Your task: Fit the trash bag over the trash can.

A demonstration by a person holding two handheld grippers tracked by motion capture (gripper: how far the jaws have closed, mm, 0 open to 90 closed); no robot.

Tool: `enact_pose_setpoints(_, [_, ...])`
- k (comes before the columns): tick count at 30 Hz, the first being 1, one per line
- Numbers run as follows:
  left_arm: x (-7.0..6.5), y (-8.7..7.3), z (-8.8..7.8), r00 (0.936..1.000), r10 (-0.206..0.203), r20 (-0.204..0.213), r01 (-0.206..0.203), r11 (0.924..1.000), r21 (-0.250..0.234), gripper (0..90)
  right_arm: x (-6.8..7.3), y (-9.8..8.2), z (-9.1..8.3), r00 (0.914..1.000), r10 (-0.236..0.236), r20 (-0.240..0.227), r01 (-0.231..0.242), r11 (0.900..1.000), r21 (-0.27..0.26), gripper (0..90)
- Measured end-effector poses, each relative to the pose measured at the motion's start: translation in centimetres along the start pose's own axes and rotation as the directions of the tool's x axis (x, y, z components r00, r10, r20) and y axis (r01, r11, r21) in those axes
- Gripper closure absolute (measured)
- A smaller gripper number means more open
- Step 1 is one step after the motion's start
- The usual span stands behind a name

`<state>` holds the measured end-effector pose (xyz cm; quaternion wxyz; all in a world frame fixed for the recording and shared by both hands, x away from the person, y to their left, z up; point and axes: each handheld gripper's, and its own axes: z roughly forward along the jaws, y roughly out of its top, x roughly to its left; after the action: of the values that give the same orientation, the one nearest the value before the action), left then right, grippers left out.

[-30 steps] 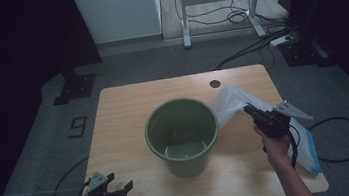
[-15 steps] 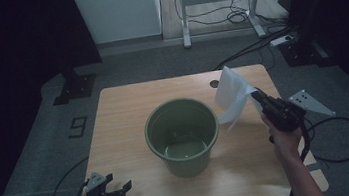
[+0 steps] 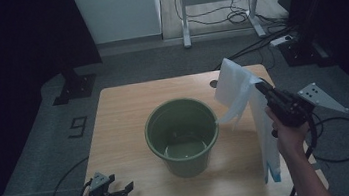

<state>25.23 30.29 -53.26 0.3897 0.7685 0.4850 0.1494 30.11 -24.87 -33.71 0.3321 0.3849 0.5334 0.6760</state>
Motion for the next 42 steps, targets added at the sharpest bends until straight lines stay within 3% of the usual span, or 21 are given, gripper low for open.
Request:
enact_pose_setpoints(7, [-0.1,0.0,0.1,1.0000,0.002,0.002,-0.002,1.0000,0.005,14.1,0.6,1.3,-0.1,0.9999,-0.006,-0.013,0.006,1.000,-0.029,89.0])
enact_pose_setpoints(18, [0.0,0.0,0.3,1.0000,0.001,0.006,-0.001,0.9999,0.010,14.1,4.0,5.2,0.3,0.9950,-0.070,-0.072,0.063,0.994,-0.094,89.1])
enact_pose_setpoints(23, [0.1,-0.1,0.3,1.0000,-0.001,0.007,0.001,1.0000,0.010,14.1,5.4,5.7,0.6,0.9909,-0.091,-0.099,0.081,0.992,-0.101,89.0])
enact_pose_setpoints(26, [0.1,-0.1,0.2,1.0000,-0.001,0.007,0.001,1.0000,0.007,14.1,6.5,5.0,1.2,0.9870,-0.110,-0.117,0.100,0.991,-0.086,89.0])
enact_pose_setpoints(33, [0.1,-0.1,0.2,1.0000,0.000,0.005,0.000,1.0000,0.009,14.1,7.5,2.5,2.5,0.9848,-0.100,-0.142,0.096,0.995,-0.037,89.0])
enact_pose_setpoints(38, [0.2,-0.2,0.2,1.0000,-0.002,0.003,0.002,0.9999,0.014,14.1,8.5,-0.8,3.1,0.9803,-0.082,-0.180,0.087,0.996,0.020,89.0])
enact_pose_setpoints(42, [0.2,-0.1,0.1,1.0000,0.002,0.002,-0.002,0.9999,0.014,14.1,9.0,-2.2,3.1,0.9775,-0.078,-0.196,0.087,0.995,0.041,89.0])
